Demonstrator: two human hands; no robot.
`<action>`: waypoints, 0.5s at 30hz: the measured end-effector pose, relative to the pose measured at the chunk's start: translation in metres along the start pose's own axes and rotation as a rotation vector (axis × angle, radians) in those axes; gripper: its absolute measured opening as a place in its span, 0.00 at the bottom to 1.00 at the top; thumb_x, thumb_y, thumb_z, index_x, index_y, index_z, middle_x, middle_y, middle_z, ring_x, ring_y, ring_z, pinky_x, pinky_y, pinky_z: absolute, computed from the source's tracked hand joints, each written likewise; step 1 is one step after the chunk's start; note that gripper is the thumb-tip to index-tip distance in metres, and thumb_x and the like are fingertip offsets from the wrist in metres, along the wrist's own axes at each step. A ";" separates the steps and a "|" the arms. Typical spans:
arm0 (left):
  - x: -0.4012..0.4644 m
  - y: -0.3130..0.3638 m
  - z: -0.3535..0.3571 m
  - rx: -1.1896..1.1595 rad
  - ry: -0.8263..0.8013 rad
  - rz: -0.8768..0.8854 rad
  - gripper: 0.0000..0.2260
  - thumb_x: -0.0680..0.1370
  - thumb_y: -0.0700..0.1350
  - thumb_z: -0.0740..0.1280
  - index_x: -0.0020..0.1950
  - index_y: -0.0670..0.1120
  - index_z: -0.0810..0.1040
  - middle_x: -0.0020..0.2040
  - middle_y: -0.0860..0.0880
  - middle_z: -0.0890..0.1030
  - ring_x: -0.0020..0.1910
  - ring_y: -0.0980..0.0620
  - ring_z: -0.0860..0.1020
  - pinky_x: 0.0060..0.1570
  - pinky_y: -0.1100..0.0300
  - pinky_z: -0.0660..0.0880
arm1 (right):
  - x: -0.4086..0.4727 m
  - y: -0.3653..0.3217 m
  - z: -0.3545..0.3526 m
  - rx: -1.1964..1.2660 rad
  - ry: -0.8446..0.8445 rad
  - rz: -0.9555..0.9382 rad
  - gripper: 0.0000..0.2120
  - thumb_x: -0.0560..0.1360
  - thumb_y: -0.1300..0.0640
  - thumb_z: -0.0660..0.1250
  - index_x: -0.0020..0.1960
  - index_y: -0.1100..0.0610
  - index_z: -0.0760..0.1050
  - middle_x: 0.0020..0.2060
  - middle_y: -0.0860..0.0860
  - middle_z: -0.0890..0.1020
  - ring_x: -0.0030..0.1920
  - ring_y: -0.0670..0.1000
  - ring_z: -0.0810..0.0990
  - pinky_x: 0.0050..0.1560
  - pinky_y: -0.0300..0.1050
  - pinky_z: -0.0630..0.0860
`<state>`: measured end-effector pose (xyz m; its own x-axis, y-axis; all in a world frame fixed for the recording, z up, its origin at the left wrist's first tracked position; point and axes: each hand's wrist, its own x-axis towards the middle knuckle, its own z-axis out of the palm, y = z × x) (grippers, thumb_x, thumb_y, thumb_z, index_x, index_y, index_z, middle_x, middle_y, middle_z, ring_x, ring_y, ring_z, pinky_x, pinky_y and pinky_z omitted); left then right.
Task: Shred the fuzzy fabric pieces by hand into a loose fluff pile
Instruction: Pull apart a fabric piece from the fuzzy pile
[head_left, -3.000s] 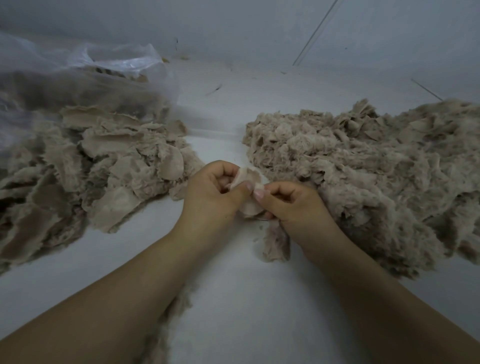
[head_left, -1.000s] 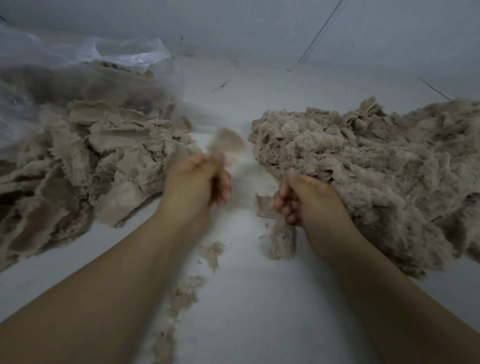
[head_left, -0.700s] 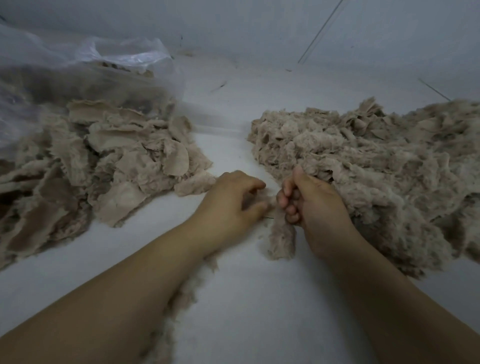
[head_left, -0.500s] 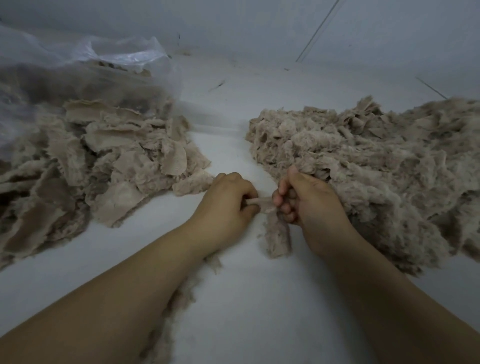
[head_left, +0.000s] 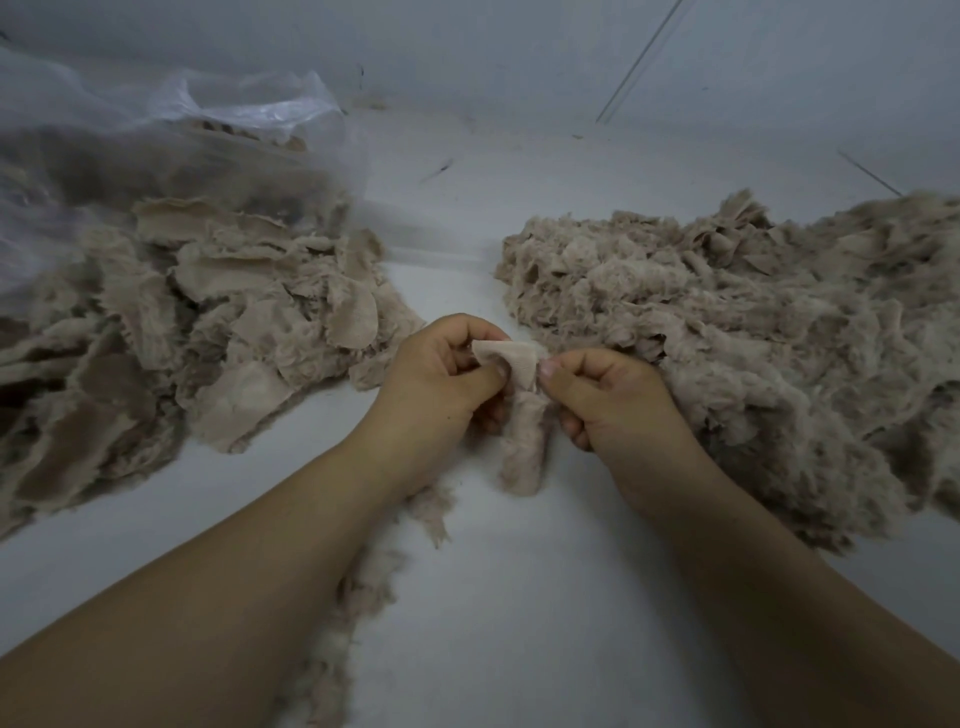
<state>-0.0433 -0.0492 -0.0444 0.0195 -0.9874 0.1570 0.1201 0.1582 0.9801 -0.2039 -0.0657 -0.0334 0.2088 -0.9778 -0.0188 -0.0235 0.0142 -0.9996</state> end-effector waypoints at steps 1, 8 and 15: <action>0.000 0.000 0.001 0.013 0.003 -0.004 0.05 0.78 0.30 0.65 0.50 0.39 0.77 0.36 0.41 0.80 0.30 0.47 0.76 0.31 0.57 0.74 | 0.000 0.000 0.000 0.002 0.009 0.003 0.11 0.79 0.58 0.67 0.38 0.56 0.78 0.21 0.45 0.74 0.21 0.41 0.68 0.22 0.32 0.65; 0.000 -0.005 0.005 0.146 0.007 -0.024 0.08 0.76 0.36 0.70 0.52 0.45 0.75 0.35 0.43 0.80 0.33 0.46 0.74 0.36 0.52 0.71 | -0.001 0.000 0.002 0.031 -0.057 0.004 0.08 0.73 0.50 0.72 0.39 0.53 0.79 0.26 0.44 0.78 0.24 0.42 0.73 0.23 0.32 0.66; -0.005 0.000 0.008 0.360 -0.120 -0.007 0.12 0.69 0.38 0.77 0.42 0.44 0.74 0.31 0.46 0.79 0.29 0.53 0.74 0.31 0.60 0.72 | 0.002 -0.002 0.001 0.102 0.059 0.062 0.11 0.80 0.54 0.66 0.42 0.56 0.83 0.26 0.49 0.79 0.22 0.41 0.71 0.23 0.33 0.68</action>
<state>-0.0516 -0.0441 -0.0439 -0.0992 -0.9849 0.1420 -0.2374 0.1620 0.9578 -0.2030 -0.0672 -0.0319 0.1522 -0.9849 -0.0826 0.0657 0.0934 -0.9935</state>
